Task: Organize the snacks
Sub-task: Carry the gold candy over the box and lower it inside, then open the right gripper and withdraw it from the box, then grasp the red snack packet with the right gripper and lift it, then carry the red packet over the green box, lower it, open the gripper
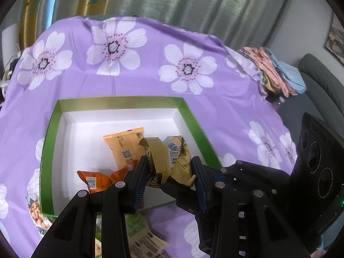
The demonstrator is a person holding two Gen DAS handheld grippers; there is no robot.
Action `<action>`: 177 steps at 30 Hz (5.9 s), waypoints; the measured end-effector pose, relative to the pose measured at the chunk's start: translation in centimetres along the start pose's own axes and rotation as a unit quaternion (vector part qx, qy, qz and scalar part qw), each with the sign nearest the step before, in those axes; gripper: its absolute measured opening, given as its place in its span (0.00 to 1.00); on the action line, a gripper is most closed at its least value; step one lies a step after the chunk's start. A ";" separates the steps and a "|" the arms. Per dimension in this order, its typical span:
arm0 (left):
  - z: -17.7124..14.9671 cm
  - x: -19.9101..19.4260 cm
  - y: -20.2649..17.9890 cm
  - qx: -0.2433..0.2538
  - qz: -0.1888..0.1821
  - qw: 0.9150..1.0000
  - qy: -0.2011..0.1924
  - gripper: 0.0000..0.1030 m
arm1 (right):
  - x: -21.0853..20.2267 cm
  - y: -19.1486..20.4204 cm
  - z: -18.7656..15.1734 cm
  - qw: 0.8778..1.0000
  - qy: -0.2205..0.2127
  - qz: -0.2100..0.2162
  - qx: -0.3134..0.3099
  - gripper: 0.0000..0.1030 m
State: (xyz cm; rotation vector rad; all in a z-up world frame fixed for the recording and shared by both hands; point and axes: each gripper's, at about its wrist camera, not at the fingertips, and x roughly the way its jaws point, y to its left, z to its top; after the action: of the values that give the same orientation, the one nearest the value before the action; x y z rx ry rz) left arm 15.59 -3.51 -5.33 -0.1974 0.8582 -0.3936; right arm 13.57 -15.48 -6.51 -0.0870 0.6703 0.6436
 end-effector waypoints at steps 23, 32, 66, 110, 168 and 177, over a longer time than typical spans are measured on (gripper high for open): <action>-0.7 1.5 1.0 -0.003 0.066 0.997 0.027 0.75 | 3.0 -0.5 -0.7 0.998 0.053 -0.031 0.010 0.47; -1.4 -1.7 -0.1 0.027 0.126 0.992 -0.012 0.83 | -0.7 0.0 -1.0 0.997 0.024 -0.073 0.013 0.74; -8.0 -10.8 -2.9 0.047 0.158 0.985 -0.058 0.84 | -10.0 4.7 -4.8 0.995 -0.015 -0.088 0.037 0.93; -14.3 -3.7 4.0 -0.081 0.001 0.993 0.081 0.84 | -0.4 6.9 -11.7 0.991 0.127 0.021 0.023 0.87; -11.4 -10.7 -1.1 0.002 0.026 1.000 -0.011 0.41 | -5.6 10.7 -6.9 0.997 0.010 0.074 -0.026 0.53; -9.4 -9.9 -2.9 0.027 0.016 0.999 -0.020 0.41 | -6.5 9.1 -5.9 0.998 -0.013 0.050 -0.020 0.53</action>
State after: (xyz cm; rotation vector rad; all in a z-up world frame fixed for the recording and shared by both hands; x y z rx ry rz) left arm 1.77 -2.17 -3.53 -0.1415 0.8094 -0.3801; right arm 1.12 -13.28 -6.10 -0.0820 0.6389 0.7538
